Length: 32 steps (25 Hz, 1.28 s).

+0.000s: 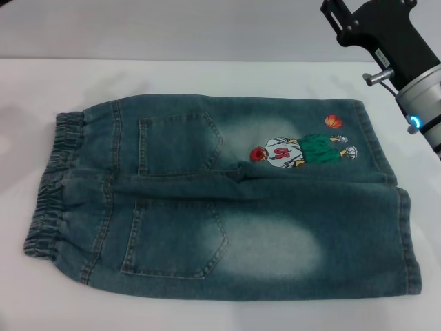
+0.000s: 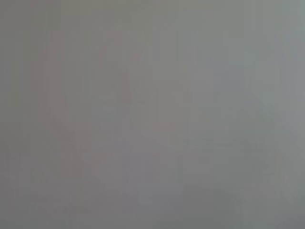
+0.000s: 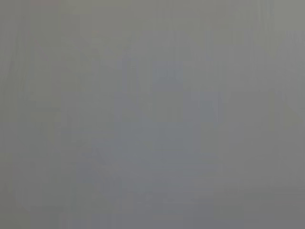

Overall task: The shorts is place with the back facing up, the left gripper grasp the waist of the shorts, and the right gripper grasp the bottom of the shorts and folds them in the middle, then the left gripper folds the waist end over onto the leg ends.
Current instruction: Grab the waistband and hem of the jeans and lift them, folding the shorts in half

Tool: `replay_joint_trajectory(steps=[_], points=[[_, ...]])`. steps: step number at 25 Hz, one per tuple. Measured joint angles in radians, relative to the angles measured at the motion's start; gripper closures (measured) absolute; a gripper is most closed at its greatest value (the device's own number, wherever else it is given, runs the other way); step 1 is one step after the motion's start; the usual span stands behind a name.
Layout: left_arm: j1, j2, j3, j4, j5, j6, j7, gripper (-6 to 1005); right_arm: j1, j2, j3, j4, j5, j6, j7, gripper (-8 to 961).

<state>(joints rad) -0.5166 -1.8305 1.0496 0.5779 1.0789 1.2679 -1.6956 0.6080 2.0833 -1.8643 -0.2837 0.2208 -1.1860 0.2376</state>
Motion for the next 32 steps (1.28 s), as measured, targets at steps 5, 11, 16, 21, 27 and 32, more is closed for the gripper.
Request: replay_joint_trajectory(steps=[5,11,16,21,27,32], points=[[0.009,0.048,-0.108,0.0,0.197,0.147,-0.173,234,0.001,0.0,0.032,0.0,0.0,-0.006,-0.007,406],[0.045,0.066,-0.206,0.004,0.407,0.226,-0.319,236,0.006,-0.004,0.096,0.0,0.0,-0.007,-0.008,406],[0.078,0.085,-0.214,0.004,0.5,0.268,-0.389,238,0.007,-0.009,0.141,0.002,0.0,-0.008,-0.008,406],[0.087,0.101,-0.215,0.004,0.589,0.297,-0.447,239,0.01,-0.012,0.183,0.011,0.0,-0.008,-0.008,407],[0.097,0.109,-0.259,0.002,0.69,0.307,-0.488,241,0.007,-0.012,0.213,0.012,0.0,-0.008,-0.009,407],[0.098,0.109,-0.293,-0.001,0.791,0.308,-0.52,243,0.003,-0.011,0.225,0.014,0.0,-0.009,-0.009,407]])
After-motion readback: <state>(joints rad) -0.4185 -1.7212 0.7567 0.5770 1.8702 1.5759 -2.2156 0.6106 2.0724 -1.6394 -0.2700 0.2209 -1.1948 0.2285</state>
